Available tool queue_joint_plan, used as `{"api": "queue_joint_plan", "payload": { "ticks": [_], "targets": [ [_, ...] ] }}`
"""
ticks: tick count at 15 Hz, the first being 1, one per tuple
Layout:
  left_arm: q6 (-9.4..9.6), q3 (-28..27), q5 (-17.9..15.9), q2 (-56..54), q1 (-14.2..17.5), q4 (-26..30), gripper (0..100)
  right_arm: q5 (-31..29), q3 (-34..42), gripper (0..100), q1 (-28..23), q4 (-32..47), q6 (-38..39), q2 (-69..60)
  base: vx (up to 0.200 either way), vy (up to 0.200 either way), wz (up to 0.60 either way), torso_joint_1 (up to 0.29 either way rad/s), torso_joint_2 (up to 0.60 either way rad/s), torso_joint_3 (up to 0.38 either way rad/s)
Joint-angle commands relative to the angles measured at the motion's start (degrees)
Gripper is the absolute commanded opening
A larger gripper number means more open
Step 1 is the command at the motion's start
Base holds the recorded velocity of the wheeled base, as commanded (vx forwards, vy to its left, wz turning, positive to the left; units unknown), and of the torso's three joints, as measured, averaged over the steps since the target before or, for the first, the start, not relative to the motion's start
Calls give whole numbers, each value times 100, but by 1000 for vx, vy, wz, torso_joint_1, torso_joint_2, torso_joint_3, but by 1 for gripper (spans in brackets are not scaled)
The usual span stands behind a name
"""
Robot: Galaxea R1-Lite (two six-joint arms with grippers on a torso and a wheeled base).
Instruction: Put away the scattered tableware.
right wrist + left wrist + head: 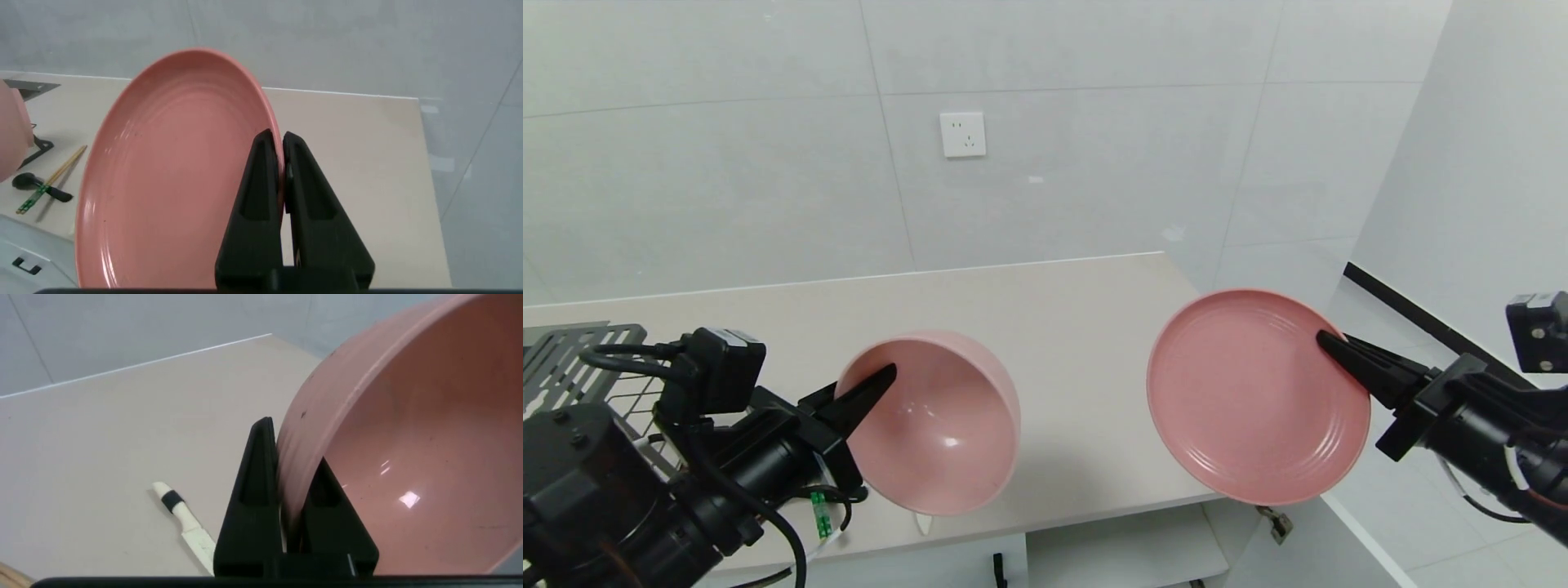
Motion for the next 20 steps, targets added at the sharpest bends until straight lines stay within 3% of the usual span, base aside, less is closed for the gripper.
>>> {"api": "queue_joint_plan", "payload": {
  "ticks": [1, 6, 11, 17, 20],
  "targets": [
    [-2, 4, -3, -9, -3, -8, 0, 6, -8, 0, 11, -9, 2, 13, 0, 0, 0, 0, 0, 0],
    [7, 13, -3, -53, -12, -8, 0, 6, -17, 0, 11, -9, -7, -5, -120, 0, 0, 5, -1, 3],
    [42, 56, -3, -53, -56, -8, 0, 6, 9, 0, 28, -9, -192, 4, 0, 0, 0, -10, 25, 14],
    [51, 56, -12, -62, -65, -8, 0, 6, 27, 0, 46, -9, -218, 4, 0, 0, 0, -175, 372, 185],
    [42, 100, -12, -159, -214, -8, 0, 6, 45, 0, 63, -9, -218, 13, 0, 0, 0, -170, 346, 173]
  ]
}}
